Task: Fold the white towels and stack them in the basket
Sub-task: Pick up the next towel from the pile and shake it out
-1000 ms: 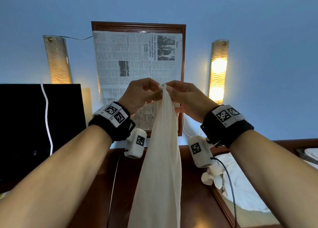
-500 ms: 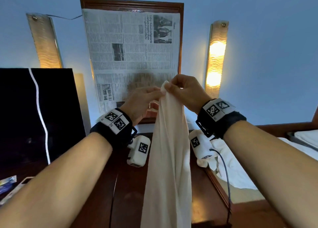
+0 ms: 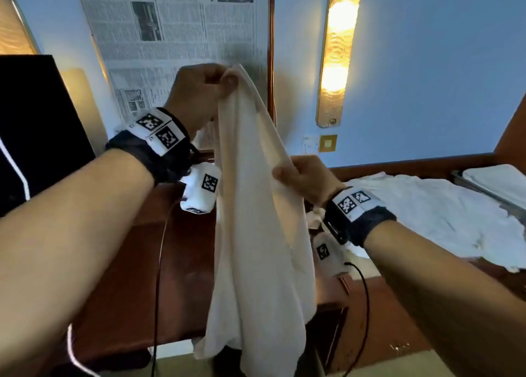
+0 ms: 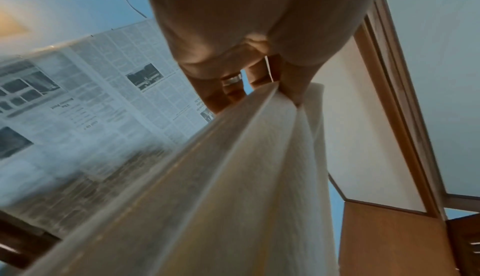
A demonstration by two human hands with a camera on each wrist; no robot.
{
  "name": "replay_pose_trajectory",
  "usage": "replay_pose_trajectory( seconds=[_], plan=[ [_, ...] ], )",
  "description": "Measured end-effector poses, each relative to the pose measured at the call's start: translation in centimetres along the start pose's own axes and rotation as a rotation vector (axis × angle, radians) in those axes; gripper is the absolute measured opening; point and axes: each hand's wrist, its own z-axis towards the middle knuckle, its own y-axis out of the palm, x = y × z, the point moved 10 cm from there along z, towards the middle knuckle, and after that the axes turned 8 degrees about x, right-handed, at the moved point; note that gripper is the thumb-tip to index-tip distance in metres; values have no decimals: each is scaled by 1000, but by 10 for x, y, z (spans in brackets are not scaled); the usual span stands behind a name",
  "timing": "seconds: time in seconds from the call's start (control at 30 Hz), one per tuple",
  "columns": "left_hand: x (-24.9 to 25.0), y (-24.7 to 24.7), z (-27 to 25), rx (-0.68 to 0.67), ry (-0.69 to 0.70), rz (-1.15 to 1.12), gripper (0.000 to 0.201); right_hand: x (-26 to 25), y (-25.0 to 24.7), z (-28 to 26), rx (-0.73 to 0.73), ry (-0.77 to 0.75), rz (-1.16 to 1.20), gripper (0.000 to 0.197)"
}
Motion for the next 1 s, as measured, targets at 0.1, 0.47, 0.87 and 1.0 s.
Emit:
replay_pose_trajectory(
  seconds=[0.1, 0.47, 0.87, 1.0],
  plan=[
    [-18, -16, 1, 83, -40, 80, 21, 88, 15, -23, -60, 93, -165, 27],
    [-91, -55, -30, 389, -192, 119, 25, 365, -12, -116, -400, 490, -755, 22],
    [-78, 73, -82, 2, -135, 194, 37, 125, 4, -40, -37, -142, 45, 14],
    [-58, 107, -94, -123, -22, 203, 30, 26, -3, -20, -52, -133, 367, 35]
  ],
)
